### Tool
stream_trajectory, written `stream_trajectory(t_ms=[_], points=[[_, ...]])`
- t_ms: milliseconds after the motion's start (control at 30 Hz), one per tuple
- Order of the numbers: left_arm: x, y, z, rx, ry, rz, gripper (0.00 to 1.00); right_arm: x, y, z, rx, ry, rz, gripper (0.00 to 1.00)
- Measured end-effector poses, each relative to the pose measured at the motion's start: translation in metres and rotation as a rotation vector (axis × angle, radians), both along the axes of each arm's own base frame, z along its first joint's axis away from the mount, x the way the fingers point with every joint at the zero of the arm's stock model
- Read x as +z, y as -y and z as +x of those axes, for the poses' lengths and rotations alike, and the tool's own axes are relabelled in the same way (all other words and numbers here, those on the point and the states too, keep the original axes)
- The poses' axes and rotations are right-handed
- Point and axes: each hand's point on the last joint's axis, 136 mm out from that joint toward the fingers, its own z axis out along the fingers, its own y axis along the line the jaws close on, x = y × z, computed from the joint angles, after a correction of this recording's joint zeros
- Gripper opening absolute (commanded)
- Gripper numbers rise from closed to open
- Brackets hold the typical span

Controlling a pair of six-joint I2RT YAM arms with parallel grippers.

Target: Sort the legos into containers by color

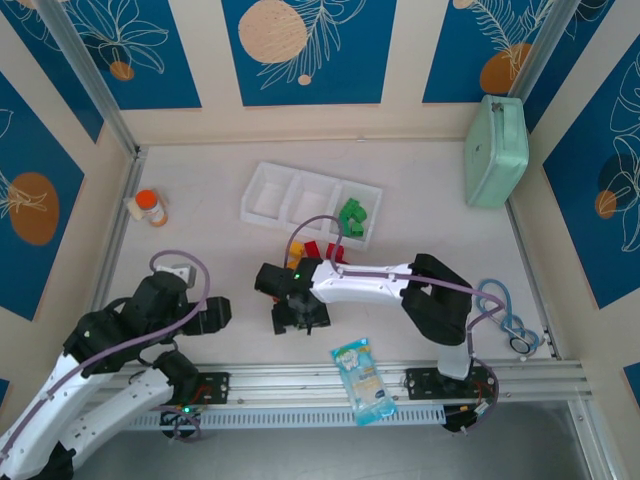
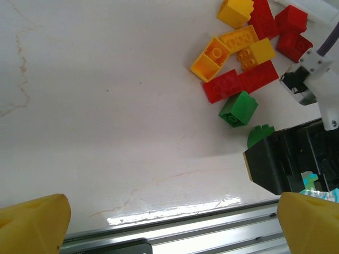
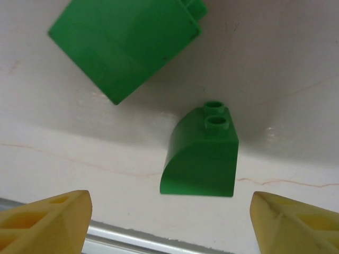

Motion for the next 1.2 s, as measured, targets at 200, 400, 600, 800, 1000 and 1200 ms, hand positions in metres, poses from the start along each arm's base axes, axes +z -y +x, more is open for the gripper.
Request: stream_trajectory(t_ms=[200, 400, 600, 800, 1000, 1200], points=[[-0.001, -0.002, 0.000, 0.006, 0.004, 0.008, 0.99, -0.017, 0.003, 0.003, 0.024, -0.018, -0.048, 0.66], [-0.001, -0.003, 0.001, 0.015, 0.007, 0.011, 0.99, -0.023, 0.004, 0.006, 0.054, -0.024, -0.074, 0.49], [-0.002, -0.006, 0.002, 0.042, 0.005, 0.014, 1.00, -0.022, 0.010, 0.008, 0.087, -0.018, -0.093, 0.32], [-0.002, -0.006, 0.007, 0.074, 0.002, 0.016, 0.99, 0.000, 0.019, 0.012, 0.116, 0.022, -0.090, 0.24], [-0.006, 0.002, 0.017, 0.073, -0.024, 0.038, 0.99, 0.056, 0.030, 0.038, 0.108, 0.114, 0.024, 0.23], [-0.014, 0.011, 0.027, 0.070, -0.060, 0.073, 0.99, 0.106, 0.062, 0.120, -0.013, 0.220, 0.130, 0.23]])
